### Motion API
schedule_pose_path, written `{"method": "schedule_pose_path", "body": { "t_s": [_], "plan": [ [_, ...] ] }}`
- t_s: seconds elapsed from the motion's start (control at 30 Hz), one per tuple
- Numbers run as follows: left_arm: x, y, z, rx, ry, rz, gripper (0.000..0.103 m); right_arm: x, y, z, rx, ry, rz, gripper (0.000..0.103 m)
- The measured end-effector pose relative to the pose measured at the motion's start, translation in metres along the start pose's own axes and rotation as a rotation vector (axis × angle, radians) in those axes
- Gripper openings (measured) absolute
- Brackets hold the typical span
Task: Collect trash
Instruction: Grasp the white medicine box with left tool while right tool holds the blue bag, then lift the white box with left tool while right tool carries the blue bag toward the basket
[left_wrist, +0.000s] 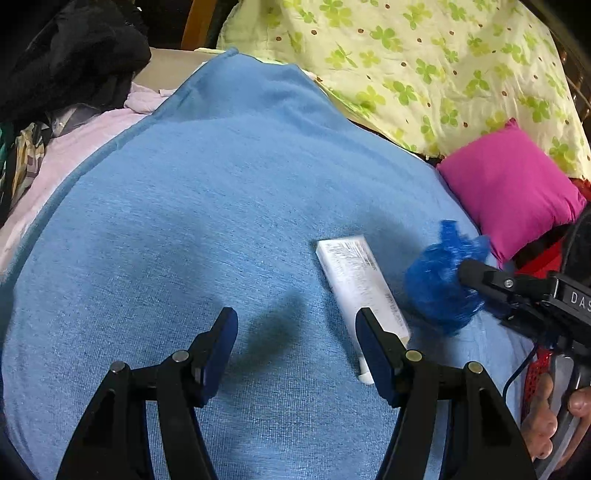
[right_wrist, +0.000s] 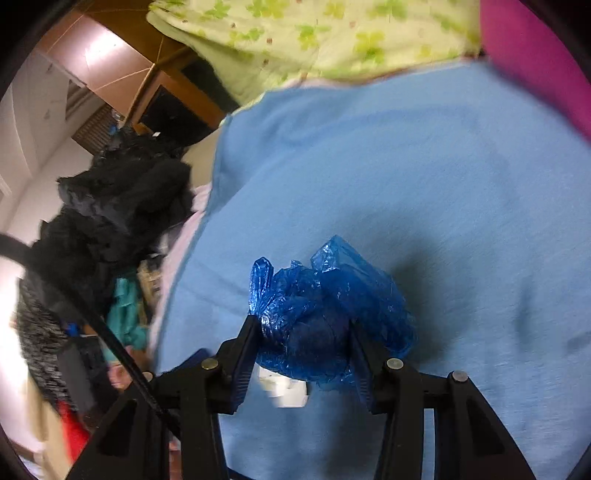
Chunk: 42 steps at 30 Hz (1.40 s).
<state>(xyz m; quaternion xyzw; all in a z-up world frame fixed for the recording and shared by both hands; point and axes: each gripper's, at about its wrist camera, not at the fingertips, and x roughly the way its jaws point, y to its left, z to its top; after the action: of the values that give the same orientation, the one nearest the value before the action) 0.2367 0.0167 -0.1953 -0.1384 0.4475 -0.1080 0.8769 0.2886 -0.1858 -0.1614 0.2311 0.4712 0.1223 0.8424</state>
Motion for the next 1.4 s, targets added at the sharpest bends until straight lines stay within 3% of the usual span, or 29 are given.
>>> {"method": "schedule_pose_path", "body": {
  "t_s": [0.1, 0.3, 0.47, 0.77, 0.9, 1.2, 1.4],
  "plan": [
    [0.003, -0.007, 0.0, 0.014, -0.003, -0.031, 0.067, -0.019, -0.002, -0.003, -0.031, -0.054, -0.084, 0.049],
    [0.007, -0.033, -0.006, 0.103, -0.01, -0.064, 0.068, -0.068, -0.018, -0.024, -0.011, -0.134, -0.171, 0.049],
    [0.026, -0.051, 0.003, 0.062, 0.017, -0.128, 0.069, -0.091, -0.034, -0.043, 0.056, -0.164, -0.142, 0.049],
    [0.056, -0.061, 0.005, 0.067, 0.083, -0.045, 0.069, -0.075, -0.049, -0.045, 0.07, -0.119, -0.143, 0.049],
    [0.058, -0.057, 0.005, 0.067, 0.086, -0.032, 0.053, -0.071, -0.047, -0.044, 0.062, -0.111, -0.148, 0.049],
    [0.057, -0.049, 0.004, 0.07, 0.101, -0.041, 0.04, -0.06, -0.046, -0.049, 0.056, -0.082, -0.169, 0.049],
    [0.042, -0.046, -0.002, 0.109, 0.082, -0.052, 0.04, -0.052, -0.048, -0.048, 0.059, -0.068, -0.19, 0.049]
  ]
}}
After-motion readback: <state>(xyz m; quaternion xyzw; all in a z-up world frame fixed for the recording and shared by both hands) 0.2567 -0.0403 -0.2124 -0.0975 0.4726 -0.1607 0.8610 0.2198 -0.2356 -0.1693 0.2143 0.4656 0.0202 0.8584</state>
